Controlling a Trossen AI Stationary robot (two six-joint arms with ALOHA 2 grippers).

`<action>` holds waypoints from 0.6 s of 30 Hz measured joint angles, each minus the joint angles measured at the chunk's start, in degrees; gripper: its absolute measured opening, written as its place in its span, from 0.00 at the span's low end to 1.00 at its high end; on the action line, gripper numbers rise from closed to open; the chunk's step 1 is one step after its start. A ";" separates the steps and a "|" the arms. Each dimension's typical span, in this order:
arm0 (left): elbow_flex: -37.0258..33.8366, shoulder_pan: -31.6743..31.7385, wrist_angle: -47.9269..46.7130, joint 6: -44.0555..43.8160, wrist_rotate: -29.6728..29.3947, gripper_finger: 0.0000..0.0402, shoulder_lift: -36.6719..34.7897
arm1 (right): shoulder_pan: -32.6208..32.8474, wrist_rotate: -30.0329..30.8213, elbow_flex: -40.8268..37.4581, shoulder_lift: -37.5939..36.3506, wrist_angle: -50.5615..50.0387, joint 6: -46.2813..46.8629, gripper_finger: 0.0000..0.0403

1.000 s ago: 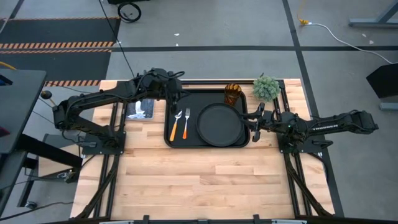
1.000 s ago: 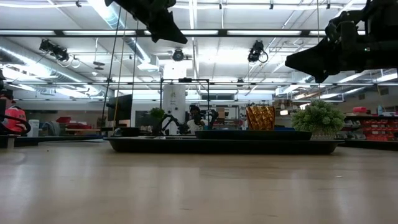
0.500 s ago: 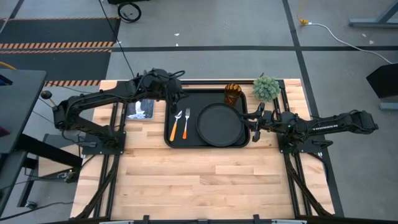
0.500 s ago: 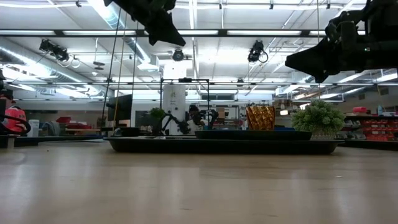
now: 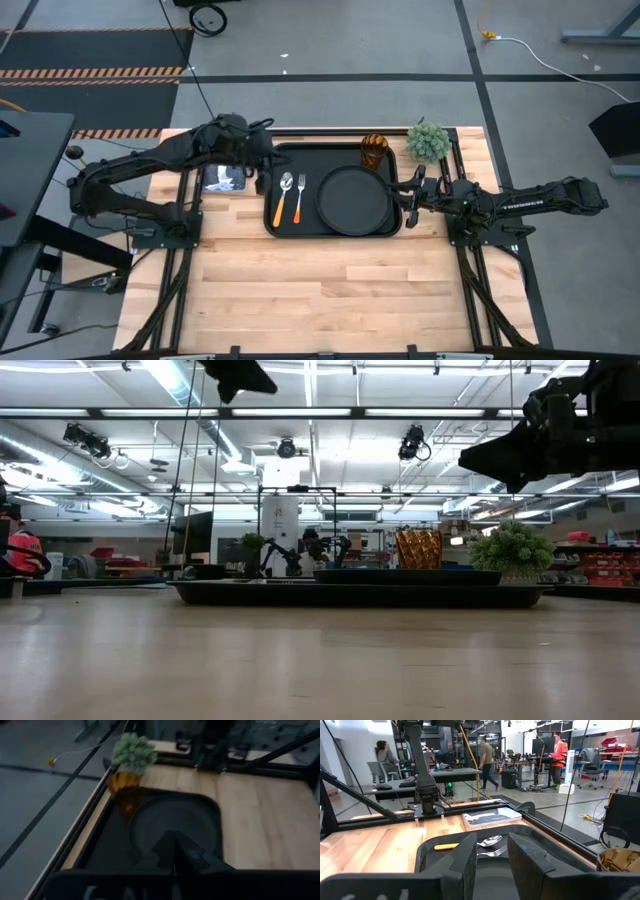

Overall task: Pick and place plate/cup/fork/spoon on tray
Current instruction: Return to Home Position

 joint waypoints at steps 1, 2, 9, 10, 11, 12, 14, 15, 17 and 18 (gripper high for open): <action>0.00 -0.84 -0.01 0.14 0.00 0.02 -0.61 | 0.00 -0.01 0.00 -0.01 -0.02 0.00 0.29; 0.00 -1.72 -0.21 0.56 0.00 0.02 -1.18 | 0.00 -0.01 0.00 0.01 -0.08 0.00 0.29; 0.02 -7.27 -1.36 1.95 -2.86 0.02 -3.81 | 0.00 -0.08 0.00 -0.01 -0.10 0.00 0.29; 0.02 -7.68 -1.90 1.92 -3.83 0.02 -3.88 | 0.00 -0.17 0.00 -0.01 -0.12 0.00 0.29; 0.02 -7.96 -1.95 1.91 -4.58 0.02 -3.90 | 0.00 -0.21 0.00 0.01 -0.12 0.00 0.29; 0.02 -8.21 -2.21 1.89 -4.89 0.02 -3.92 | 0.00 -0.22 0.00 0.00 -0.11 0.00 0.29; 0.02 -8.49 -3.37 1.98 -5.21 0.02 -3.92 | 0.00 -0.22 0.00 0.01 -0.13 0.00 0.29; 0.02 -8.54 -3.74 1.98 -5.22 0.02 -3.92 | 0.00 -0.24 0.00 0.01 -0.14 0.00 0.29; -1.30 -8.42 -2.25 2.00 -5.80 0.02 -4.06 | 0.00 -0.24 0.00 -0.01 -0.12 0.00 0.29; -3.11 -8.21 -0.53 2.01 -6.46 0.02 -4.54 | 0.00 -0.24 0.00 0.01 -0.14 0.00 0.29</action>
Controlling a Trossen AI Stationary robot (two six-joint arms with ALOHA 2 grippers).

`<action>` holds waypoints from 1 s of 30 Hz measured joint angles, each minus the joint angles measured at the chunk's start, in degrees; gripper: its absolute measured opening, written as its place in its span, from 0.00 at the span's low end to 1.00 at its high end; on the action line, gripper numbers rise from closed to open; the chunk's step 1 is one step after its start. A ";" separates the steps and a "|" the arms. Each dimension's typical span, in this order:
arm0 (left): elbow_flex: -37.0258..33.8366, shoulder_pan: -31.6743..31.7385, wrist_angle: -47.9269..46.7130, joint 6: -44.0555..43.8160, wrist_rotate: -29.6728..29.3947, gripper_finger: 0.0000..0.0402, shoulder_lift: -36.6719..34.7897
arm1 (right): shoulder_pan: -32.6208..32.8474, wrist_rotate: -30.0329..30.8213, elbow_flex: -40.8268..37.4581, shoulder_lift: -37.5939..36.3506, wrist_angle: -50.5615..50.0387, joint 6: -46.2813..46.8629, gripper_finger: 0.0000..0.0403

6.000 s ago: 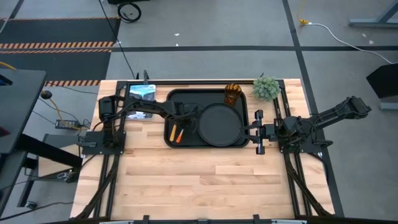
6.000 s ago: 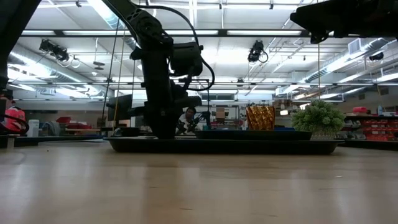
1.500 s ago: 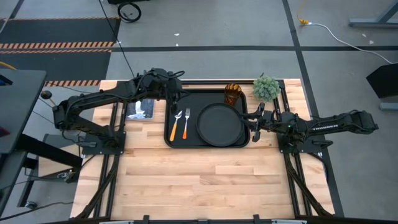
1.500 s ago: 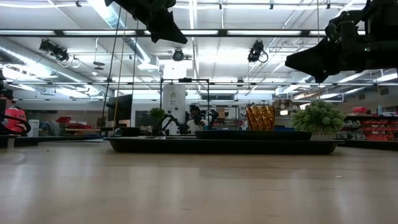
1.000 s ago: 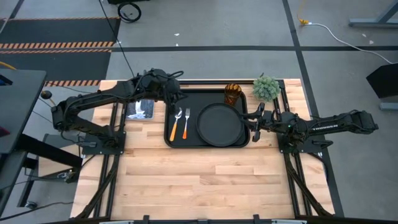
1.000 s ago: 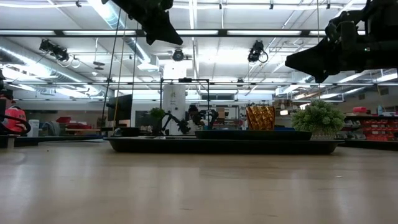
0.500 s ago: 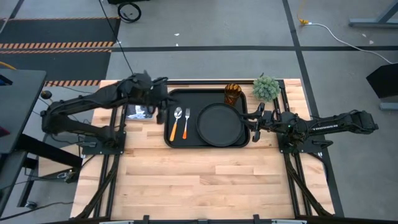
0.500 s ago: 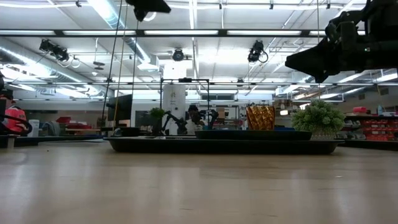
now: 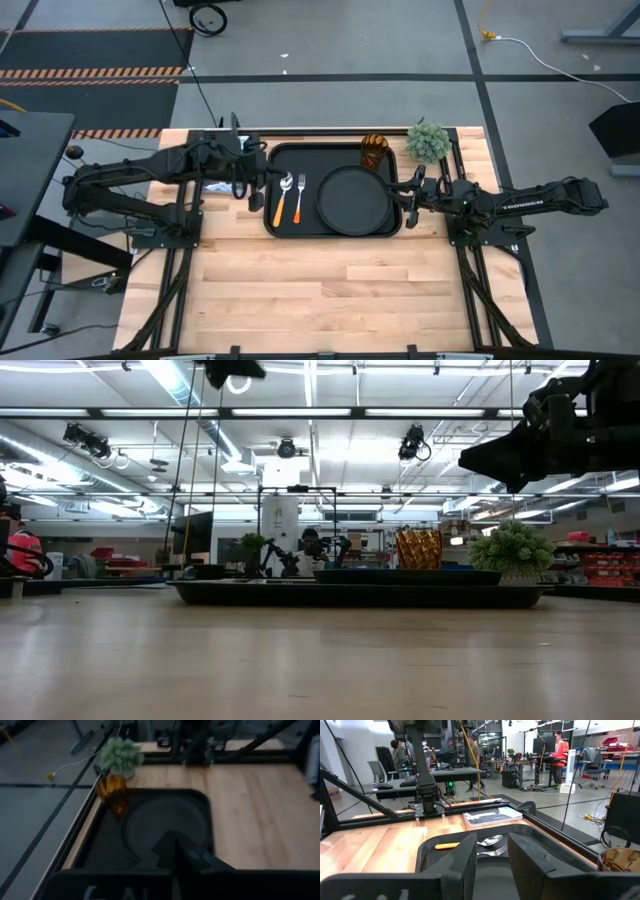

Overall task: Pick and place plate/cup/fork/spoon on tray
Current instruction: Return to Home Position

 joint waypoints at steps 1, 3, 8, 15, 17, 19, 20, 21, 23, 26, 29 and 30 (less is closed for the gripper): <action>-2.59 0.24 1.79 0.03 -0.38 0.02 -0.94 | 0.00 -0.02 0.00 -0.01 0.02 0.00 0.29; -8.99 0.74 8.83 0.45 -0.72 0.02 -3.47 | 0.00 -0.03 0.00 -0.01 -0.05 0.00 0.29; -25.17 1.11 26.39 0.99 -0.69 0.02 -12.15 | 0.02 -0.15 0.00 0.00 -0.22 0.00 0.29; -38.79 1.02 33.70 -0.51 -0.69 0.02 -23.54 | 0.02 -0.15 0.00 0.09 -0.24 0.00 0.29; -41.59 1.02 35.29 -0.14 -0.69 0.02 -26.04 | 0.00 -0.14 0.00 0.09 -0.15 0.00 0.29; -43.92 1.07 36.95 0.31 -0.71 0.02 -27.96 | 0.01 -0.15 0.00 0.11 -0.33 0.00 0.29; -45.03 1.07 38.05 0.83 -0.71 0.02 -28.68 | 0.00 -0.15 0.00 0.09 -0.33 0.02 0.29; -46.14 1.08 38.97 1.24 -0.70 0.02 -29.41 | 0.00 -0.15 0.00 0.09 -0.33 0.00 0.29; -48.28 1.09 41.28 1.46 -0.71 0.02 -30.38 | 0.00 -0.15 0.00 0.09 -0.33 0.00 0.29; -51.36 1.07 44.16 1.45 -0.68 0.02 -31.61 | 0.02 -0.15 0.00 0.09 -0.35 0.00 0.29; -54.44 1.07 45.01 1.41 -0.71 0.02 -32.51 | 0.02 -0.15 0.00 0.09 -0.35 0.00 0.29; -55.58 1.02 44.86 1.26 -0.71 0.02 -33.00 | 0.02 -0.15 0.00 0.09 -0.35 0.00 0.29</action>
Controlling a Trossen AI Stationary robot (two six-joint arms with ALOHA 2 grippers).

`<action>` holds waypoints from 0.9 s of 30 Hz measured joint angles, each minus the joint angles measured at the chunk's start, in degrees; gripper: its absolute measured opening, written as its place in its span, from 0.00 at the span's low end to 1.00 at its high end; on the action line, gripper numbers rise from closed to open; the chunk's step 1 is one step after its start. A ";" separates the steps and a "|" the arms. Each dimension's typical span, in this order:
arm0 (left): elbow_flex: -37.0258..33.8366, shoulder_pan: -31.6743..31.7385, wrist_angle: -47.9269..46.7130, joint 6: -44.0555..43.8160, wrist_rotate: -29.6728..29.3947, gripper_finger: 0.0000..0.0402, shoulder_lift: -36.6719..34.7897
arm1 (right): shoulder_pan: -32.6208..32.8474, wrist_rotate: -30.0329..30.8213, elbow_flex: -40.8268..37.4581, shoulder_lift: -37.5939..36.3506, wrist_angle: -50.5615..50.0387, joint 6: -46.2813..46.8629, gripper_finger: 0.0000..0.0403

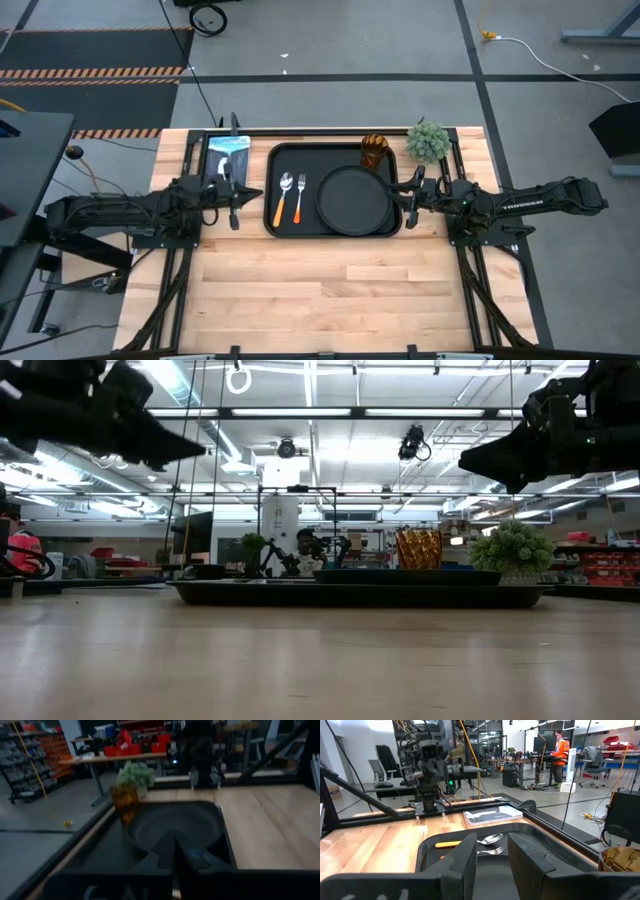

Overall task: Pick and place plate/cup/fork/spoon on tray
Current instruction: Return to Home Position

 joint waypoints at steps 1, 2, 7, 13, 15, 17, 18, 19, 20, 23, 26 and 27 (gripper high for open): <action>-1.15 -0.03 0.06 -0.17 0.02 0.02 -0.50 | -0.01 0.00 0.00 0.00 0.01 0.00 0.29; -2.34 -0.04 0.44 -0.25 -0.01 0.02 -0.87 | -0.01 0.00 0.00 0.00 -0.01 0.00 0.29; -8.38 -0.04 1.96 -0.27 -0.02 0.02 -4.56 | 0.00 0.00 0.00 0.00 0.00 0.00 0.29; -9.76 -0.04 -4.02 -0.33 0.00 0.02 -10.80 | -0.01 0.00 0.00 0.02 -0.01 0.00 0.29; -9.76 -0.04 -4.97 -0.32 0.00 0.02 -12.92 | 0.00 0.00 0.00 0.00 -0.02 0.00 0.29; -9.76 -0.04 -5.27 -0.34 0.01 0.02 -15.11 | -0.02 0.00 0.00 0.00 -0.02 0.00 0.29; -9.76 -0.04 -5.27 -0.34 0.00 0.02 -16.06 | 0.00 0.00 0.00 0.02 -0.02 0.00 0.29; -9.76 -0.06 -5.41 -0.33 0.01 0.02 -17.09 | -0.01 0.00 0.00 0.02 -0.02 0.00 0.29; -9.76 -0.06 -5.43 -0.34 0.01 0.02 -18.10 | 0.00 0.00 0.00 0.00 -0.02 0.00 0.29; -9.76 -0.10 -5.37 -0.33 0.01 0.02 -20.79 | -0.01 0.00 0.00 0.00 -0.02 0.00 0.29; -9.78 -0.83 -5.30 -0.32 -0.02 0.02 -22.97 | -0.02 0.00 0.00 0.00 -0.02 0.00 0.29; -9.78 -1.22 -5.38 -0.32 0.02 0.02 -23.56 | -0.01 0.01 0.00 0.00 -0.02 0.00 0.29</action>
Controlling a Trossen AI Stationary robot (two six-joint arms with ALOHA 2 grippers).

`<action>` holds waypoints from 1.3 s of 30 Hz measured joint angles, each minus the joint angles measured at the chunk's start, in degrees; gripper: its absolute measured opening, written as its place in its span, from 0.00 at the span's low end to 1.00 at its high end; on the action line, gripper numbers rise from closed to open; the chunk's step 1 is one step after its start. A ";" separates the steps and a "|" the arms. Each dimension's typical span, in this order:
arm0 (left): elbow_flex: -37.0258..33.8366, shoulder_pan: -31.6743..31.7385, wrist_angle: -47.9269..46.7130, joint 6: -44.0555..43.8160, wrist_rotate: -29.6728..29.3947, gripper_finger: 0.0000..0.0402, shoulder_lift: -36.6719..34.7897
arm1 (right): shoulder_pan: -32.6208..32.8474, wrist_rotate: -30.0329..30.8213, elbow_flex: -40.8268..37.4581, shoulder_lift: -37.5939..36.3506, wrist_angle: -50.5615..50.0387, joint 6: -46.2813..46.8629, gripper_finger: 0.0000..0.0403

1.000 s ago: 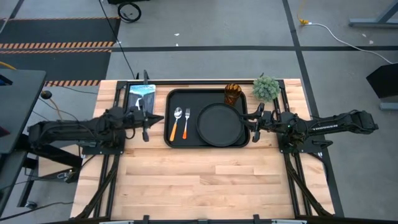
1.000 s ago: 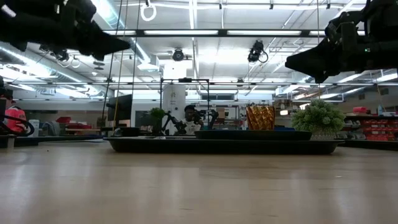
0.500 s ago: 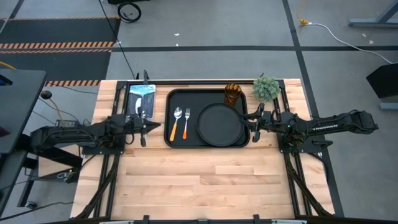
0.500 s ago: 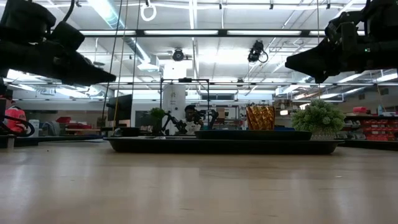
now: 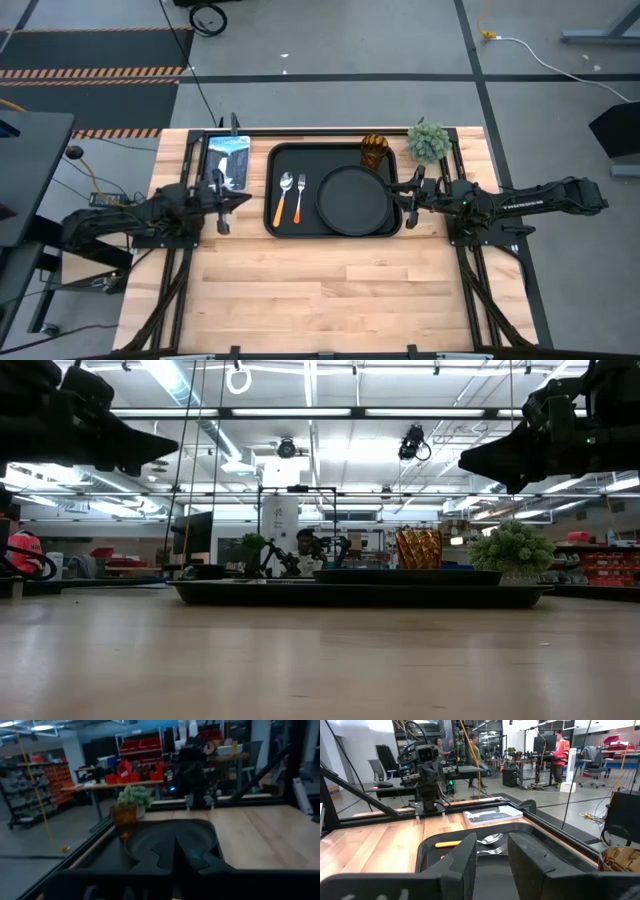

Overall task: Pick and place plate/cup/fork/spoon on tray
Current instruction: Return to Home Position

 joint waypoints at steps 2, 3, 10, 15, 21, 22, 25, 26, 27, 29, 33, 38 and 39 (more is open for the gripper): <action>0.00 -0.87 0.05 0.04 -0.01 0.02 -0.91 | 0.01 -0.01 0.00 0.00 0.00 0.00 0.29; 0.00 -1.25 0.03 0.03 -0.02 0.02 -1.21 | -0.01 -0.01 0.00 0.02 0.00 0.00 0.29; -0.02 -2.40 0.00 0.04 0.00 0.02 -1.79 | -0.01 -0.01 0.00 -0.11 -0.54 0.00 0.29; -0.02 -2.32 0.03 0.04 -0.02 0.02 -1.84 | -0.01 -0.01 0.02 -0.93 -0.53 0.00 0.29; -0.02 -2.32 0.02 0.02 -0.01 0.02 -2.09 | -0.01 -0.03 0.04 -1.06 -4.97 0.02 0.29; -0.02 -2.32 0.02 0.04 0.00 0.02 -2.09 | -0.01 -0.03 0.04 -1.05 -7.35 0.02 0.29; -0.03 -2.32 0.01 0.03 0.00 0.02 -2.09 | -0.01 -0.16 0.02 -1.03 -15.50 0.00 0.29; -0.04 -2.32 0.01 0.04 -0.01 0.02 -2.09 | -0.01 -0.16 0.02 -1.03 -17.85 0.00 0.29; -0.04 -2.32 0.02 0.07 0.00 0.02 -2.09 | -0.01 -0.16 0.02 -1.03 -19.72 0.02 0.29; -0.04 -2.32 0.02 0.04 -0.02 0.02 -2.09 | -0.01 -0.15 0.03 -1.01 -22.84 0.01 0.29; -0.04 -2.30 0.02 0.04 -0.02 0.02 -2.09 | -0.01 -0.14 0.02 -1.01 -25.25 0.00 0.29; -0.04 -1.10 0.02 0.04 0.00 0.02 -2.11 | -0.01 -0.14 0.04 -1.01 -24.18 0.00 0.29; -0.04 -1.00 0.02 0.07 -0.04 0.02 -2.11 | -0.01 -0.14 0.02 -1.01 -24.06 0.00 0.29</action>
